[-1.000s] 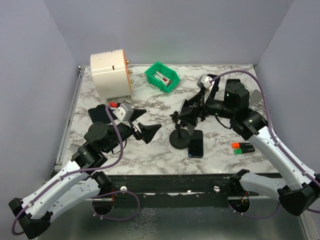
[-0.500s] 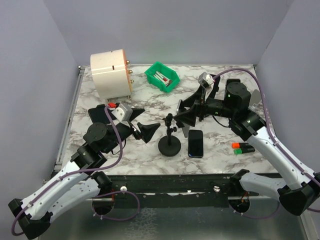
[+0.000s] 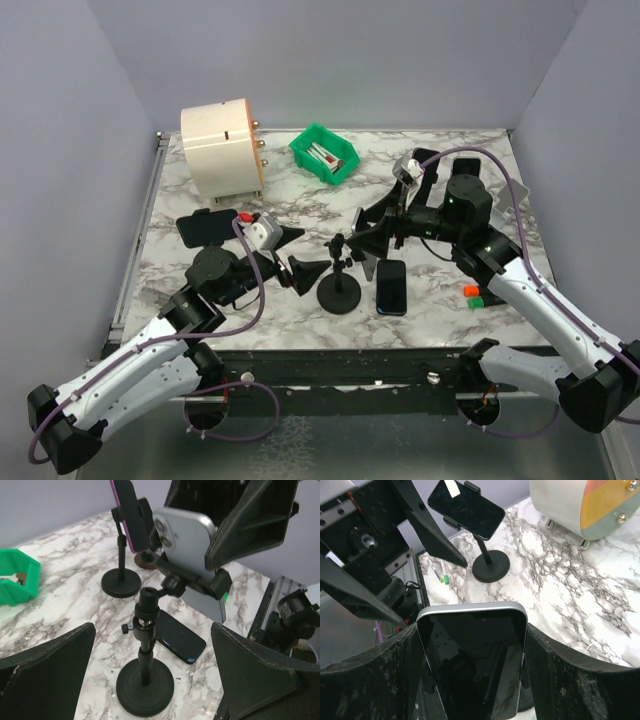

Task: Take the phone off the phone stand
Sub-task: Move the phone stand with the phone to the center of the board.

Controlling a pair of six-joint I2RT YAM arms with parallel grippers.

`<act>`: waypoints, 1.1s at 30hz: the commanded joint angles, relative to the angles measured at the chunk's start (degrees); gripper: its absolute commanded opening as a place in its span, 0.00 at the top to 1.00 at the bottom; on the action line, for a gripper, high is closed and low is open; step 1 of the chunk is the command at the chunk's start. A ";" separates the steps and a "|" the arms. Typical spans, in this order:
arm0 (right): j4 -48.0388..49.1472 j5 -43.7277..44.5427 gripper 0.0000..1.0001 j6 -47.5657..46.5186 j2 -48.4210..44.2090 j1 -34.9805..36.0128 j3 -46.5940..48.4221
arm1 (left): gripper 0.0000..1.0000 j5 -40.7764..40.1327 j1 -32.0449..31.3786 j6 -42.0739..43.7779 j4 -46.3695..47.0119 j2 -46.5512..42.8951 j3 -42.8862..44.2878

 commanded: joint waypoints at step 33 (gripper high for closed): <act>2.91 50.25 0.60 0.02 -1.41 19.23 5.84 | 0.01 -12.13 -0.27 -12.72 -0.79 -6.63 -0.77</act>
